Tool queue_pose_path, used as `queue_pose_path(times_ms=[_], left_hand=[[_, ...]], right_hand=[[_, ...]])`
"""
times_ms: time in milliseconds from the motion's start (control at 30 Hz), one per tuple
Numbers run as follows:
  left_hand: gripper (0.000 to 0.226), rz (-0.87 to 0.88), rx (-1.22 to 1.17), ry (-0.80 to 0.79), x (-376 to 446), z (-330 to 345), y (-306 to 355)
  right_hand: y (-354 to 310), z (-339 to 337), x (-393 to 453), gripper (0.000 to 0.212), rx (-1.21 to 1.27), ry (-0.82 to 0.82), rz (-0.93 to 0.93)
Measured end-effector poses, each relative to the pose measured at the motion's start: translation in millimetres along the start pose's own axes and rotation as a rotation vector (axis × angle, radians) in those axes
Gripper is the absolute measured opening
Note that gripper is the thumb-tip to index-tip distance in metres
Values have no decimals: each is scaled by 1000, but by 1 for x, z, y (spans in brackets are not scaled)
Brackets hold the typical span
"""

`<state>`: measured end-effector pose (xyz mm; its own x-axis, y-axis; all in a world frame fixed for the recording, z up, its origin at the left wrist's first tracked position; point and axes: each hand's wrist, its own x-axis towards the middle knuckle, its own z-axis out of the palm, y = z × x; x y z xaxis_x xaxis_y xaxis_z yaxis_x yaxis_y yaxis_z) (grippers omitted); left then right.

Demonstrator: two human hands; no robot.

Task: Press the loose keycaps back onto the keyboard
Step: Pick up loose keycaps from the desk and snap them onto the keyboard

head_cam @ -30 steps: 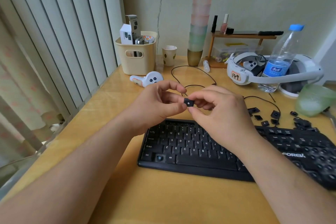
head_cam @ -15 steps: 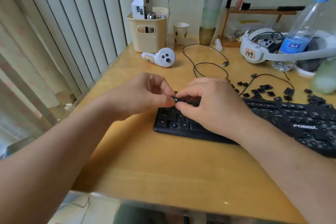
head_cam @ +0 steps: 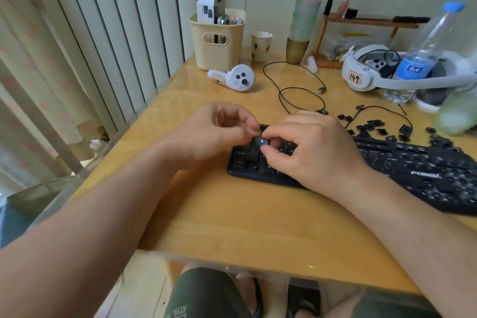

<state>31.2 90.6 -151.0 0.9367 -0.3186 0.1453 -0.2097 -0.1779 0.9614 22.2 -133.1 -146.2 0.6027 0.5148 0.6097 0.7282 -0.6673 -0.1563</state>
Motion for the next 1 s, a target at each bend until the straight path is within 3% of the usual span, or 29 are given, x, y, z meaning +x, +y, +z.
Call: queue_pose_path(times_ms=[167, 333, 633, 833, 1000], left_hand=[[24, -1, 66, 192, 5, -11, -4], [22, -49, 90, 224, 6, -12, -4], [8, -97, 137, 108, 11, -19, -8], [49, -201, 303, -133, 1, -30, -5], [60, -215, 467, -229, -2, -27, 1]], right_hand=[[3, 0, -6, 13, 57, -42, 56], [1, 0, -8, 7, 215, -131, 243], [1, -12, 12, 4, 519, -34, 477], [1, 2, -4, 6, 420, -108, 484], [-3, 2, -3, 5, 274, -106, 372]])
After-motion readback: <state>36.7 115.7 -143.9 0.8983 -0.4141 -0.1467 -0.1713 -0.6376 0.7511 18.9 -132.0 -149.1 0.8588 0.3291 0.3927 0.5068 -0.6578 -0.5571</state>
